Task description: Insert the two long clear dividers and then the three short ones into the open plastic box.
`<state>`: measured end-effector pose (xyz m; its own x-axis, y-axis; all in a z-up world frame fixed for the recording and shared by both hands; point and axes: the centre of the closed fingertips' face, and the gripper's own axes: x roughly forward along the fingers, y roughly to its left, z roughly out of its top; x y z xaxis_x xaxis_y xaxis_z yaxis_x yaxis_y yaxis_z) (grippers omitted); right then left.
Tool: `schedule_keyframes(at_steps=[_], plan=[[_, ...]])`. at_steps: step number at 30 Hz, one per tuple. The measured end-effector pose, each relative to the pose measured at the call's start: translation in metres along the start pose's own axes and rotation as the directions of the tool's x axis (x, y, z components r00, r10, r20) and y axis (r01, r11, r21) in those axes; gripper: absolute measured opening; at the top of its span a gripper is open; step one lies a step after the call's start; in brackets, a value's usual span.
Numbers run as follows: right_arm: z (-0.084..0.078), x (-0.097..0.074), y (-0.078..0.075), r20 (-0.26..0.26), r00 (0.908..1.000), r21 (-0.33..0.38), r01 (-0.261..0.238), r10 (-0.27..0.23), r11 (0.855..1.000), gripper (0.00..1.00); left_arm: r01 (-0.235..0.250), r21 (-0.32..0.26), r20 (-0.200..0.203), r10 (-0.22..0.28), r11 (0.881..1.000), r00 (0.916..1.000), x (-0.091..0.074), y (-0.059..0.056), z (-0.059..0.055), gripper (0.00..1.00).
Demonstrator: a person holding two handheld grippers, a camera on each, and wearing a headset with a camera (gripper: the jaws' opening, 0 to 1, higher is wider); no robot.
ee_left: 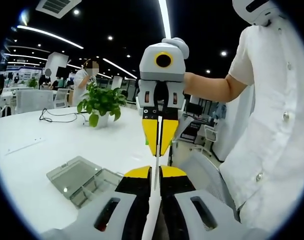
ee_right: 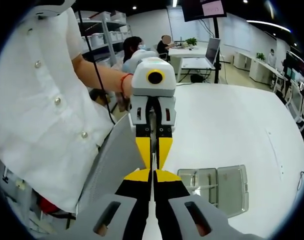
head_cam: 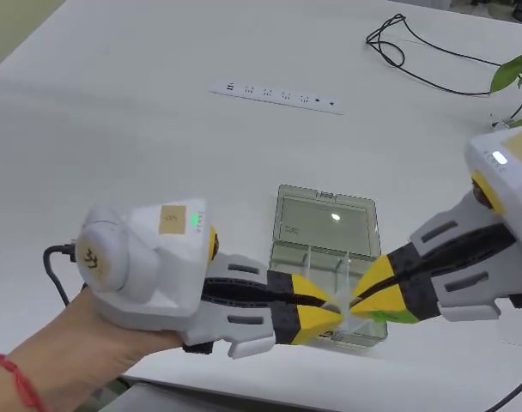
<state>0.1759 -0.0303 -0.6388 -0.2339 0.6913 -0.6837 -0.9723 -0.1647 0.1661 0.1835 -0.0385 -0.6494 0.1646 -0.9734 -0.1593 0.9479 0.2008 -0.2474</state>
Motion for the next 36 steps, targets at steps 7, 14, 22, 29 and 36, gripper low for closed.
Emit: schedule_keyframes(at_steps=[7, 14, 22, 29, 36], plan=[[-0.001, -0.005, -0.004, 0.003, 0.9997, 0.007, 0.025, -0.025, 1.0, 0.02, -0.051, -0.001, -0.017, 0.05, 0.999, 0.9986, -0.007, 0.01, -0.006, 0.09], [-0.003, -0.011, -0.014, 0.007, 0.998, 0.018, 0.062, -0.062, 0.998, 0.02, -0.093, 0.001, -0.045, 0.093, 0.996, 0.9946, -0.013, 0.018, -0.014, 0.17], [-0.012, -0.015, -0.027, -0.01, 0.995, 0.028, 0.1, -0.1, 0.995, 0.02, -0.154, -0.009, -0.049, 0.154, 0.988, 0.9869, -0.022, 0.031, -0.023, 0.28], [-0.02, -0.018, -0.045, -0.02, 0.9904, 0.037, 0.138, -0.137, 0.99, 0.02, -0.183, -0.026, -0.081, 0.181, 0.983, 0.9802, -0.027, 0.038, -0.037, 0.39], [-0.03, -0.016, -0.064, -0.025, 0.9847, 0.05, 0.173, -0.172, 0.984, 0.02, -0.206, -0.049, -0.086, 0.202, 0.977, 0.9757, -0.031, 0.044, -0.046, 0.52]])
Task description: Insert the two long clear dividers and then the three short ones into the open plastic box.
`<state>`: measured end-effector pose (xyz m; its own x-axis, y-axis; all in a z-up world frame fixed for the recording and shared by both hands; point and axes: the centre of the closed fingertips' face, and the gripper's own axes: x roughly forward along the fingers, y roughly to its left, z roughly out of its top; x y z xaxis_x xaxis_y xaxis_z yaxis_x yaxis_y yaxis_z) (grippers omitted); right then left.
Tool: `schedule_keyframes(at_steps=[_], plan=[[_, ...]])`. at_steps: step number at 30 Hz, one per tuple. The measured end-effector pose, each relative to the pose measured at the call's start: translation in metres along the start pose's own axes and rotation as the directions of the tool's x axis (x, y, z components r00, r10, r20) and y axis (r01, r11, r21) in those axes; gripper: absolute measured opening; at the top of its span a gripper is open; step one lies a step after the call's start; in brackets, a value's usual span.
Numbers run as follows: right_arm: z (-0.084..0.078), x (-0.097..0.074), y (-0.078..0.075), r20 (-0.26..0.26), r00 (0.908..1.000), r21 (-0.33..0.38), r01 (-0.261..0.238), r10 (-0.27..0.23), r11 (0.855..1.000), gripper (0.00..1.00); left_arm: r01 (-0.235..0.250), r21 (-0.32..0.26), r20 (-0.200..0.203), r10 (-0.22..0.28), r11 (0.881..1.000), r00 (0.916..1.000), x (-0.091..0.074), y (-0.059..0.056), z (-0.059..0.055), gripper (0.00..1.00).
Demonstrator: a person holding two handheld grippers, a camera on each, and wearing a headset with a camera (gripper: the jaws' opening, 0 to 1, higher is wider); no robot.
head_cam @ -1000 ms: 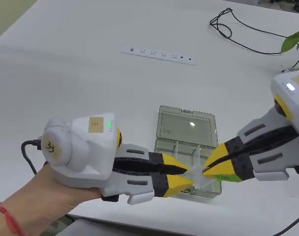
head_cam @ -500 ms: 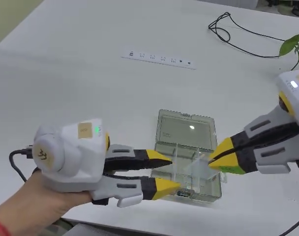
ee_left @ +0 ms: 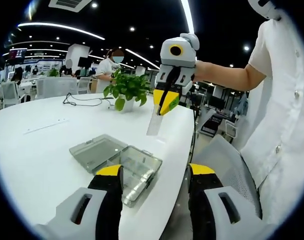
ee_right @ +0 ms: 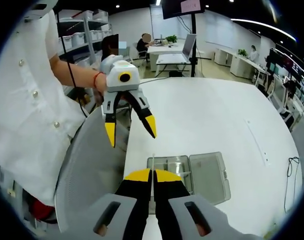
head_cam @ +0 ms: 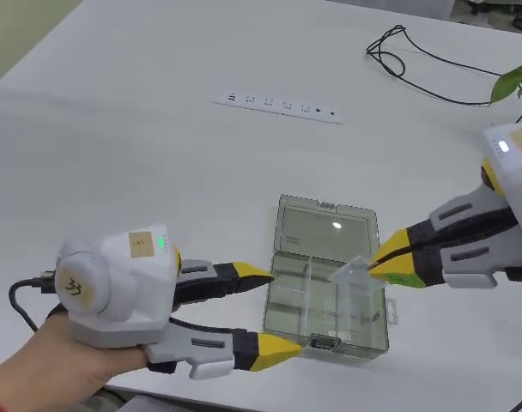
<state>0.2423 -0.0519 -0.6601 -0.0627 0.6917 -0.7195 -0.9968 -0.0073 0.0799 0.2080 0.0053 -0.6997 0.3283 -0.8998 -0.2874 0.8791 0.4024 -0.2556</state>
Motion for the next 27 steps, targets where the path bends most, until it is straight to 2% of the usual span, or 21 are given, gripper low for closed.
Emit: schedule_keyframes(at_steps=[6, 11, 16, 22, 27], plan=[[-0.01, 0.011, -0.015, 0.009, 0.9998, 0.018, 0.019, -0.019, 1.0, 0.02, -0.023, -0.009, -0.008, 0.023, 1.0, 0.9997, -0.001, 0.008, -0.005, 0.66], [-0.023, 0.023, -0.023, 0.002, 0.9998, 0.031, 0.022, -0.022, 0.999, 0.02, -0.031, -0.025, -0.011, 0.031, 0.999, 0.9995, -0.002, 0.011, -0.011, 0.71], [-0.039, 0.034, -0.032, 0.006, 0.9997, 0.044, 0.023, -0.023, 0.999, 0.02, -0.05, -0.024, -0.016, 0.05, 0.998, 0.9986, 0.0, 0.015, -0.015, 0.82], [-0.05, 0.044, -0.035, 0.008, 0.9997, 0.061, 0.023, -0.024, 0.998, 0.02, -0.057, -0.041, -0.014, 0.057, 0.998, 0.9983, 0.0, 0.019, -0.017, 0.9], [-0.054, 0.048, -0.036, 0.016, 0.9995, 0.074, 0.027, -0.028, 0.997, 0.02, -0.057, -0.045, -0.015, 0.057, 0.997, 0.9983, 0.001, 0.019, -0.018, 0.92]])
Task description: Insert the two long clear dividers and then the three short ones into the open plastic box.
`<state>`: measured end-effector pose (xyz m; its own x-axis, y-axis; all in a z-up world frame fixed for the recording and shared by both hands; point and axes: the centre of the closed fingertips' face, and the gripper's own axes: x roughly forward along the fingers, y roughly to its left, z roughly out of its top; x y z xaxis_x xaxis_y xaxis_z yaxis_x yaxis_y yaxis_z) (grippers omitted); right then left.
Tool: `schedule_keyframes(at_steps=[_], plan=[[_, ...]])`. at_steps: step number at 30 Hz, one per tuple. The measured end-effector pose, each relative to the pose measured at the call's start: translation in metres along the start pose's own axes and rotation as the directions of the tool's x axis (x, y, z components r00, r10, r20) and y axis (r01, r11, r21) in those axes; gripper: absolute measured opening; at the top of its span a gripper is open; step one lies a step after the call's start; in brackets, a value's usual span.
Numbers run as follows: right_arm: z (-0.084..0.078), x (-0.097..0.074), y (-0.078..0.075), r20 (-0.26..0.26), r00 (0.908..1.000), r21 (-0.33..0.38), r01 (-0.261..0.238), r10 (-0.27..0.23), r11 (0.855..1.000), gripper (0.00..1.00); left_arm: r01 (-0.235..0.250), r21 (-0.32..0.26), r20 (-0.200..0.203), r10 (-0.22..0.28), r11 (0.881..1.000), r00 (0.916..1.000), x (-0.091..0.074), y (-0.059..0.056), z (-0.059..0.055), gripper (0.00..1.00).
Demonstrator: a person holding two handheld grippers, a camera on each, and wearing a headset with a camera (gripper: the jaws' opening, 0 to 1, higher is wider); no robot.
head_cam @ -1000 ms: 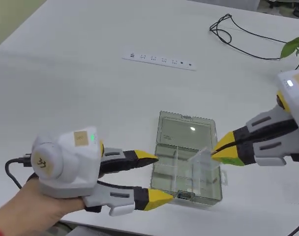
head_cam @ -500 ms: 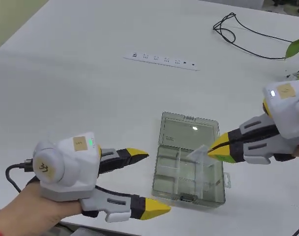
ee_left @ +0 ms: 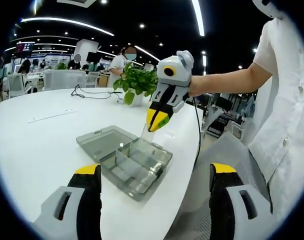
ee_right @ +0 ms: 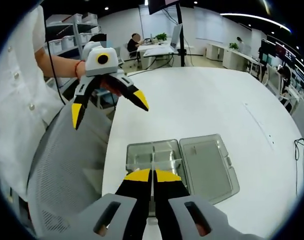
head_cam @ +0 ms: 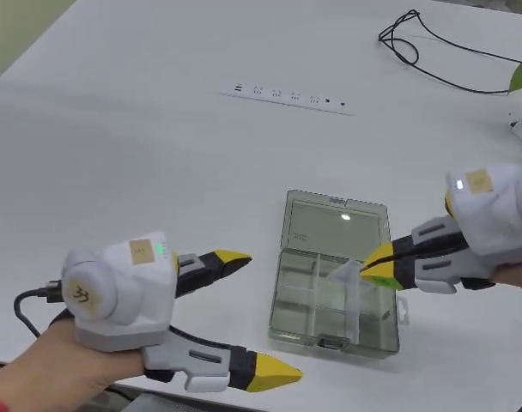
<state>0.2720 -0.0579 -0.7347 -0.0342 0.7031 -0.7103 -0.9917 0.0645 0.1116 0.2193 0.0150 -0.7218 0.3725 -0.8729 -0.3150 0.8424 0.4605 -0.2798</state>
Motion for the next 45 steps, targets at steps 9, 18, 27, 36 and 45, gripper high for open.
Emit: schedule_keyframes(at_steps=[9, 18, 27, 36, 45], plan=[[-0.008, 0.004, -0.006, 0.0, 1.0, 0.003, 0.009, -0.009, 1.0, 0.02, 0.004, -0.01, -0.003, -0.004, 1.0, 1.0, 0.001, 0.0, 0.0, 0.94], [-0.013, 0.008, -0.006, -0.006, 1.0, 0.012, 0.007, -0.007, 1.0, 0.02, 0.003, -0.012, 0.0, -0.003, 1.0, 1.0, 0.002, -0.001, 0.0, 0.93], [-0.013, 0.014, 0.0, 0.001, 1.0, -0.039, 0.006, -0.005, 0.999, 0.02, 0.008, -0.017, -0.004, -0.008, 1.0, 1.0, 0.004, -0.003, -0.001, 0.92], [-0.011, 0.019, 0.0, 0.017, 0.9998, -0.072, -0.004, 0.006, 0.997, 0.02, 0.013, -0.02, -0.001, -0.013, 1.0, 0.9999, 0.005, -0.004, -0.001, 0.92], [-0.011, 0.023, 0.001, 0.016, 0.9998, -0.1, -0.009, 0.01, 0.995, 0.02, 0.016, -0.024, -0.002, -0.016, 1.0, 0.9999, 0.005, -0.004, -0.002, 0.92]])
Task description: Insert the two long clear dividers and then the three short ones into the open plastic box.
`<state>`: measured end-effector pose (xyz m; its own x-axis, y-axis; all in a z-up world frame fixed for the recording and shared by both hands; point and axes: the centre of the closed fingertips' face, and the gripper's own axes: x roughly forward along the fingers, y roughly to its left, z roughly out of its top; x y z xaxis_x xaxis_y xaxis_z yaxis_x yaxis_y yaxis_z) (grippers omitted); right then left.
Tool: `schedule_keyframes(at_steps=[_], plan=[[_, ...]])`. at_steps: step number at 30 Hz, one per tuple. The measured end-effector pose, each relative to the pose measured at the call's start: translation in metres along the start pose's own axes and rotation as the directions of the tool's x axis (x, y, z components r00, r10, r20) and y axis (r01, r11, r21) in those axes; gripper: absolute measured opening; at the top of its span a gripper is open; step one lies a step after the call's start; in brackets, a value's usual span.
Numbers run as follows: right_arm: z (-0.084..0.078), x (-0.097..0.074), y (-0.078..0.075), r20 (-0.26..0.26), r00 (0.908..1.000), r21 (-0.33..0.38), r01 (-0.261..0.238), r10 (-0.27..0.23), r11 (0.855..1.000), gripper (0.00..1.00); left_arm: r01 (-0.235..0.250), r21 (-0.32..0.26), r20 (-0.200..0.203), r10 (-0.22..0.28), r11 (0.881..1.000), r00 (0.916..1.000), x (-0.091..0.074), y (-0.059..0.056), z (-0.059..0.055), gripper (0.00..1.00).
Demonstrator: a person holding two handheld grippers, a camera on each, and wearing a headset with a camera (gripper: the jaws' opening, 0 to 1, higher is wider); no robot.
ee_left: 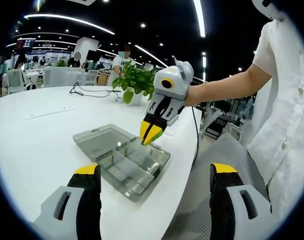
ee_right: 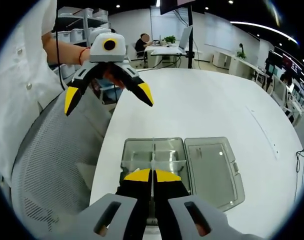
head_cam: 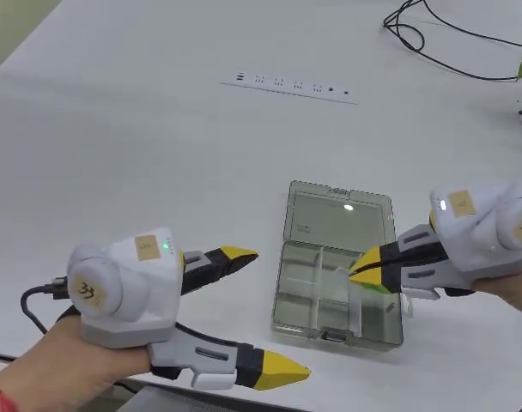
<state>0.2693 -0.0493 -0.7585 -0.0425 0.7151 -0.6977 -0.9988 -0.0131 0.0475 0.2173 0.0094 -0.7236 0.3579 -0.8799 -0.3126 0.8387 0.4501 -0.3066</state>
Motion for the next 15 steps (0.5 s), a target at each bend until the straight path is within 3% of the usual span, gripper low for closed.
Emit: schedule_keyframes(at_steps=[15], plan=[[-0.009, 0.016, -0.004, -0.023, 0.9996, 0.005, -0.014, 0.014, 1.0, 0.02, 0.004, 0.002, -0.004, -0.004, 1.0, 1.0, 0.0, 0.0, -0.002, 0.92]])
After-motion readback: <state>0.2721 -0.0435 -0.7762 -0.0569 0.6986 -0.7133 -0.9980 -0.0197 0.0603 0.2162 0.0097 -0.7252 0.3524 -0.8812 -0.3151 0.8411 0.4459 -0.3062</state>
